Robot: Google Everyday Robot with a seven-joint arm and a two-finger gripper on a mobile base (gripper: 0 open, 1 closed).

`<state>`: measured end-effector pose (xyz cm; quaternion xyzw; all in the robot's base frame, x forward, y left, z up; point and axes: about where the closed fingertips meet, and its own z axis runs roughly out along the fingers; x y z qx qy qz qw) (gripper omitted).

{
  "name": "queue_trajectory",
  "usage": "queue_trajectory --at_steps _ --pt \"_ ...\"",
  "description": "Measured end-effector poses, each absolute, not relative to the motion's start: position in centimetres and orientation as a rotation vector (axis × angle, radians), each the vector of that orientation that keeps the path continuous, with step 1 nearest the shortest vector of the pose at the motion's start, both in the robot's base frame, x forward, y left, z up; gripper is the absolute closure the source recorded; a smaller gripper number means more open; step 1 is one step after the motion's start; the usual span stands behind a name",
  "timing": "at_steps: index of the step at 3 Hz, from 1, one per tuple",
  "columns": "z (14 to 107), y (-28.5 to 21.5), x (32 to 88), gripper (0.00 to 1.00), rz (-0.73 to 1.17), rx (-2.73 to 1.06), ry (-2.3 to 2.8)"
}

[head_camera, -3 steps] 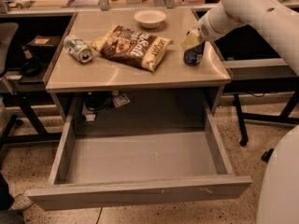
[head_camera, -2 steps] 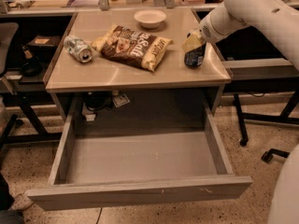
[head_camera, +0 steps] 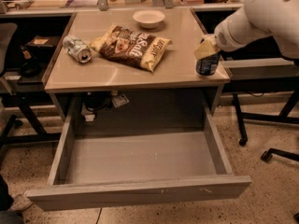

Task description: Place pepsi can into top drawer

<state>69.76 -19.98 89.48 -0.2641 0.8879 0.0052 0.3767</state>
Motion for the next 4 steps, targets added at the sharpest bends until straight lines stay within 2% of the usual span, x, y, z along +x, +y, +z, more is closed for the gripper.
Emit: queue_trajectory --at_steps 2,3,4 --pt "89.8 -21.5 61.9 1.0 0.016 -0.605 2.301" --pt "89.9 -21.6 61.3 1.0 0.009 -0.599 2.305" --pt "88.8 -21.3 57.8 1.0 0.031 -0.603 2.33"
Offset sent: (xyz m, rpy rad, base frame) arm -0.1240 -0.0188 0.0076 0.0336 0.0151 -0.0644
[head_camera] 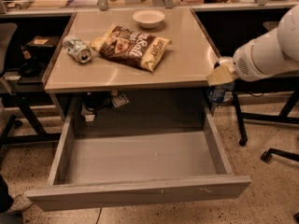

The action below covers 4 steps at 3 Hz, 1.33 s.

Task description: Place pepsi can into top drawer

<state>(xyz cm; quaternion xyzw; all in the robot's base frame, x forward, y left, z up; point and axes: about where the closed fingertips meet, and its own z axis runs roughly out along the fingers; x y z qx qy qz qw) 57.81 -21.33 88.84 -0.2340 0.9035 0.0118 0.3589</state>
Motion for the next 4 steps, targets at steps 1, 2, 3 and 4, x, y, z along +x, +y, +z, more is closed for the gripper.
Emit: queue_trajectory --at_steps 1,2,3,4 --pt "85.8 -21.2 52.9 1.0 0.091 -0.612 2.406" --pt "85.8 -21.2 52.9 1.0 0.091 -0.612 2.407" --pt "83.6 -20.0 52.1 1.0 0.116 -0.553 2.432" --pt "78.7 -16.9 51.2 1.0 0.132 -0.504 2.466"
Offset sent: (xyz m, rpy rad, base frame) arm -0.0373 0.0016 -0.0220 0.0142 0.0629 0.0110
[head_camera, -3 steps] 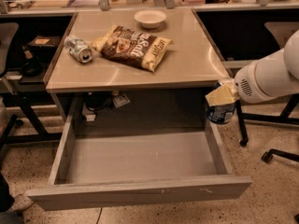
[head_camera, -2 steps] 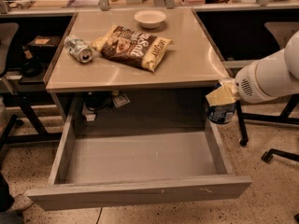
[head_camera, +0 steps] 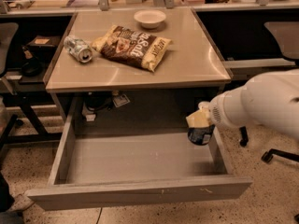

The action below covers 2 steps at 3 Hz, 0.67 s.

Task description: Place pepsi can into top drawer

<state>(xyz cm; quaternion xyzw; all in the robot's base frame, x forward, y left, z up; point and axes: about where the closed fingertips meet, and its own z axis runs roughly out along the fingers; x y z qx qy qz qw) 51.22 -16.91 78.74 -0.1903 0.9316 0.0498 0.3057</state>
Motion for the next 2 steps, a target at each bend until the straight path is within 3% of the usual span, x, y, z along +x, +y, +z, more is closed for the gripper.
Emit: queue_trajectory --at_steps 2 --pt "71.5 -11.8 49.5 1.0 0.231 -0.336 2.561"
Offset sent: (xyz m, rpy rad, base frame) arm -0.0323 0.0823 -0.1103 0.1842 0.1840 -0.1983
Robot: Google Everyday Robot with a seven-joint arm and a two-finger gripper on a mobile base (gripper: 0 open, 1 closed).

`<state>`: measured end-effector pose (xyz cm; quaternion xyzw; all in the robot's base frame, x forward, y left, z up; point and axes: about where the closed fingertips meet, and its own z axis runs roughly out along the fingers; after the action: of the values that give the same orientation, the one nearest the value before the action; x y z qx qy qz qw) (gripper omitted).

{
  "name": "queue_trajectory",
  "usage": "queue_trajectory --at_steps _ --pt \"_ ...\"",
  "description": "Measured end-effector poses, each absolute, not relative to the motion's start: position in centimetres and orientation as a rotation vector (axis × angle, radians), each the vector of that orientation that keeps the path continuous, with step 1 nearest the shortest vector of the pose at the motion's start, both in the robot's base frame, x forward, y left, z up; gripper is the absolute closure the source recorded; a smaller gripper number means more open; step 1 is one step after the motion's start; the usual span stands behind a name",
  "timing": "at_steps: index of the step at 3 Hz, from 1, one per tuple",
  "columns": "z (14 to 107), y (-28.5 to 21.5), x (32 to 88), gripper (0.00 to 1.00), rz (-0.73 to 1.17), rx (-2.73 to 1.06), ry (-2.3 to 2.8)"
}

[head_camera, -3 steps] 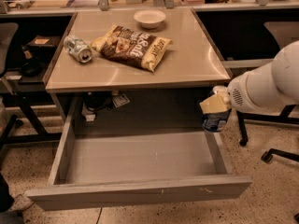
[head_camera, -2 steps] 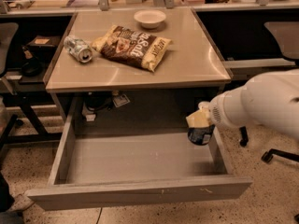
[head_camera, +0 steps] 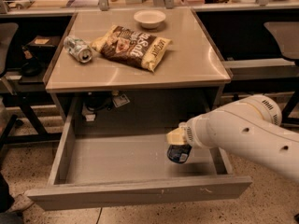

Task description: Place pepsi can into top drawer

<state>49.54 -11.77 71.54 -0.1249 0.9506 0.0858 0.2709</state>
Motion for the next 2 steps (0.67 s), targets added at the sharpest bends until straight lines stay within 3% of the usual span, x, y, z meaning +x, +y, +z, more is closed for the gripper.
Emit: queue_trajectory --at_steps 2 --pt "70.64 -11.27 49.38 1.0 0.266 -0.237 2.565"
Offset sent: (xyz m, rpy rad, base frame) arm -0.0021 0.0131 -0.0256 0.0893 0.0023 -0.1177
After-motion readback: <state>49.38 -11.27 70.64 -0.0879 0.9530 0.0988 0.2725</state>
